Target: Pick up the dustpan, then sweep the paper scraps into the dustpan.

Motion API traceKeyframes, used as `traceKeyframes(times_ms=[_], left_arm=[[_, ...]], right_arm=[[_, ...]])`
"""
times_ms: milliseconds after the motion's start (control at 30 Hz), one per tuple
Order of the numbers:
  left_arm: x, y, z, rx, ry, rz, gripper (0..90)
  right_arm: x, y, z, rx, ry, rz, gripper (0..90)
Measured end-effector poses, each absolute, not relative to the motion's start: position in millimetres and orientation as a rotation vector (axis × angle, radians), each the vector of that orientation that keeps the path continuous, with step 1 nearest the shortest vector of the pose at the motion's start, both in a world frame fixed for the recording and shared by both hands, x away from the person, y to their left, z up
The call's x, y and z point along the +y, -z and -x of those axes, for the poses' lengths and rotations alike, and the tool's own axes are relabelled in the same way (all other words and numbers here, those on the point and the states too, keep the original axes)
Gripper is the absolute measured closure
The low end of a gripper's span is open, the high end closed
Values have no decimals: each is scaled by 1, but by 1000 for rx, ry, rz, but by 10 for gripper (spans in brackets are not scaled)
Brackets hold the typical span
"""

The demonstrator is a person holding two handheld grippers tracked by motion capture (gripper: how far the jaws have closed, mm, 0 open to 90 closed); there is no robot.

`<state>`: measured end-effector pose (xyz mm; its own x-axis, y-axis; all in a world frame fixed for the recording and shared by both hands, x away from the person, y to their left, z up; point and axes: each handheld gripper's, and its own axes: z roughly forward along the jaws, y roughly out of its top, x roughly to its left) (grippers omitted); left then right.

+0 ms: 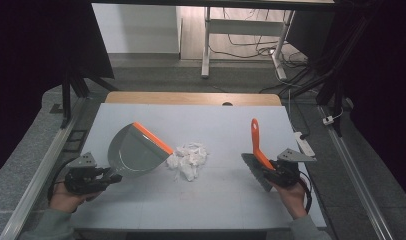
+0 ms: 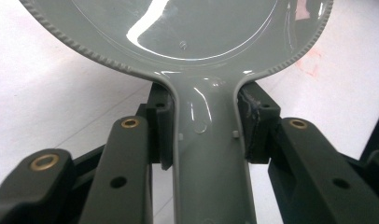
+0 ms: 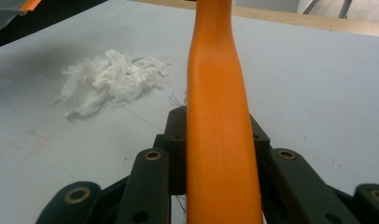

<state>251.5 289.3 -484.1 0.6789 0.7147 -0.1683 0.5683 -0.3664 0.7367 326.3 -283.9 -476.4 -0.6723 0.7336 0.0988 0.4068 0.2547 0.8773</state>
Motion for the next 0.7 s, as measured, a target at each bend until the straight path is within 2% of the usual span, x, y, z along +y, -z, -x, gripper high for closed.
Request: traceKeyframes(times_ms=[700], left_arm=[[288,490,-237,868,-156,-2139,612]], right_arm=[[-279,475,-326,2201,-1388,-1035,701]])
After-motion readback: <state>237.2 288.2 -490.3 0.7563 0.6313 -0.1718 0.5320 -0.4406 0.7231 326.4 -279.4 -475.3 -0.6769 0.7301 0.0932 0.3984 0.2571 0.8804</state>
